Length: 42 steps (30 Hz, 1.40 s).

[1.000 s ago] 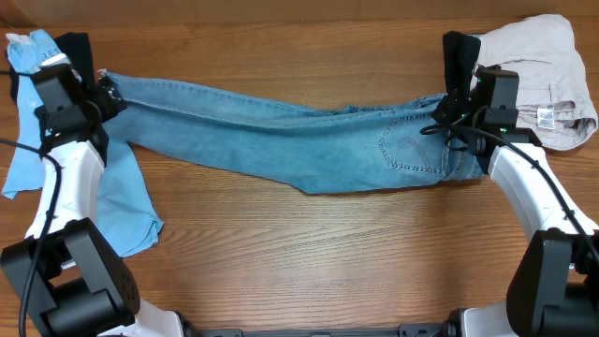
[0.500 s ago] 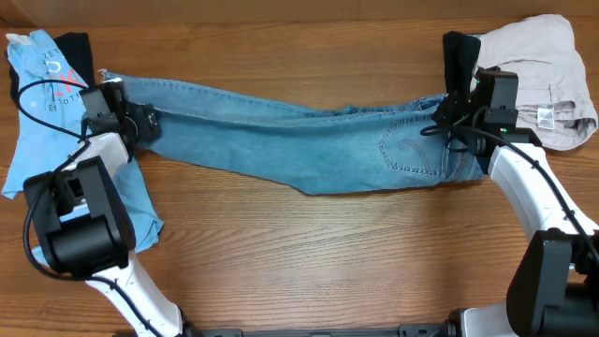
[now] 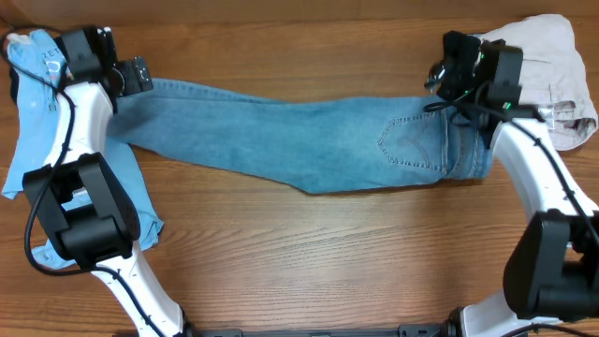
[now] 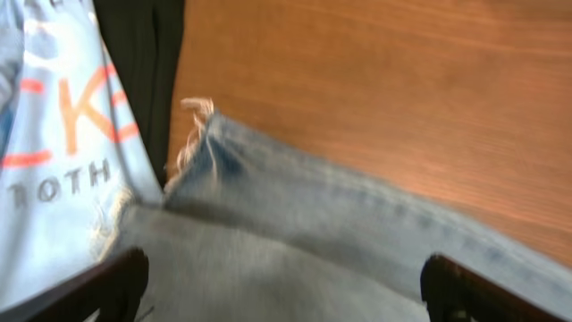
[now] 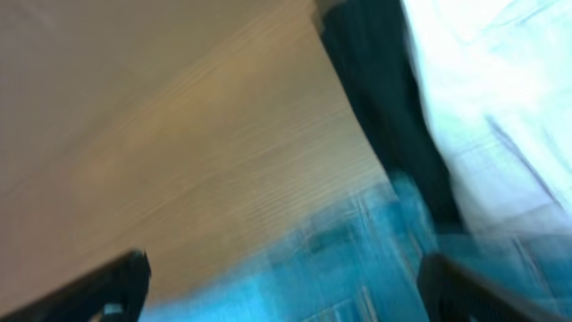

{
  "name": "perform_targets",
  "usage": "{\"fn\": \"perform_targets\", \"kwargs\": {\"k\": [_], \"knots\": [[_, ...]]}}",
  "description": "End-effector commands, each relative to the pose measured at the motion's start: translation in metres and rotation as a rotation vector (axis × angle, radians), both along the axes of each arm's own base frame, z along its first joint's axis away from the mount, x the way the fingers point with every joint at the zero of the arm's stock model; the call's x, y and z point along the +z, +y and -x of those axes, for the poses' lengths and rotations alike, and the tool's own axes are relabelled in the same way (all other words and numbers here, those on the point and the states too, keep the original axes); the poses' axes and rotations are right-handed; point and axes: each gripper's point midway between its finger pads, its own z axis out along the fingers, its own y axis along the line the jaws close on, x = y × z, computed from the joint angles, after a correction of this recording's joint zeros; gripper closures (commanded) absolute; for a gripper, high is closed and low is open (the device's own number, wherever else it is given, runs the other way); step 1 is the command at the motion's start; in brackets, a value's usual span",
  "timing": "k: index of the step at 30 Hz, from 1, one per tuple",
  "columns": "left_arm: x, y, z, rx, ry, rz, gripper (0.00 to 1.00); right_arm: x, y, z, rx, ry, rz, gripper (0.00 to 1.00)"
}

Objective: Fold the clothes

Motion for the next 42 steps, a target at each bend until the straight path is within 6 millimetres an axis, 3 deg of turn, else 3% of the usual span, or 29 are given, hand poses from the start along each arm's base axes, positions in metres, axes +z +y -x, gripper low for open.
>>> {"fn": "perform_targets", "kwargs": {"k": [1, 3, 4, 6, 8, 12, 14, 20, 23, 25, 28, 30, 37, 40, 42], "knots": [[0.062, -0.023, 0.005, -0.042, 0.039, 0.062, 0.0, 0.061, -0.009, 0.019, 0.05, 0.025, 0.076, 0.0], [0.072, -0.036, 0.036, -0.031, 0.167, 0.114, 0.0, 0.044, -0.011, 0.047, 0.112, 0.163, 0.08, 0.0], [0.062, -0.042, 0.062, 0.002, 0.274, 0.16, 0.0, 0.033, -0.002, 0.064, 0.216, 0.228, 0.059, 0.0], [0.049, -0.053, 0.083, 0.044, 0.366, 0.239, 0.0, 0.029, 0.001, 0.075, 0.302, 0.257, 0.044, 0.0], [0.035, -0.072, 0.096, 0.02, 0.427, 0.337, 0.0, 0.026, -0.002, 0.083, 0.381, 0.27, 0.062, 0.0], [0.007, -0.088, 0.112, 0.006, 0.516, 0.357, 0.0, 0.019, -0.019, 0.089, 0.36, 0.294, 0.03, 0.0], [-0.009, -0.095, 0.117, -0.006, 0.549, 0.36, 0.0, 0.005, -0.025, 0.094, 0.345, 0.335, 0.005, 0.0], [-0.045, -0.115, 0.121, -0.051, 0.576, 0.35, 0.0, -0.041, -0.04, 0.115, 0.291, 0.412, -0.061, 0.0], [-0.051, -0.119, 0.121, -0.06, 0.574, 0.346, 0.0, -0.062, -0.055, 0.118, 0.25, 0.401, -0.057, 0.0], [-0.058, -0.118, 0.121, -0.059, 0.572, 0.343, 0.0, -0.084, -0.076, 0.117, 0.174, 0.366, -0.02, 0.0], [-0.061, -0.118, 0.122, -0.06, 0.57, 0.343, 0.0, -0.099, -0.091, 0.117, 0.108, 0.318, -0.024, 0.0], [-0.061, -0.118, 0.121, -0.06, 0.569, 0.343, 0.0, -0.105, -0.092, 0.118, 0.106, 0.305, -0.025, 0.0], [-0.061, -0.119, 0.121, -0.06, 0.57, 0.346, 0.0, -0.11, -0.049, 0.109, 0.238, 0.184, -0.188, 0.0], [-0.061, -0.119, 0.122, -0.061, 0.57, 0.346, 0.0, -0.117, -0.047, 0.111, 0.237, 0.203, -0.207, 0.1], [-0.06, -0.115, 0.112, -0.12, 0.534, 0.307, 0.0, -0.103, -0.059, 0.104, 0.201, 0.174, -0.208, 0.12]]}}
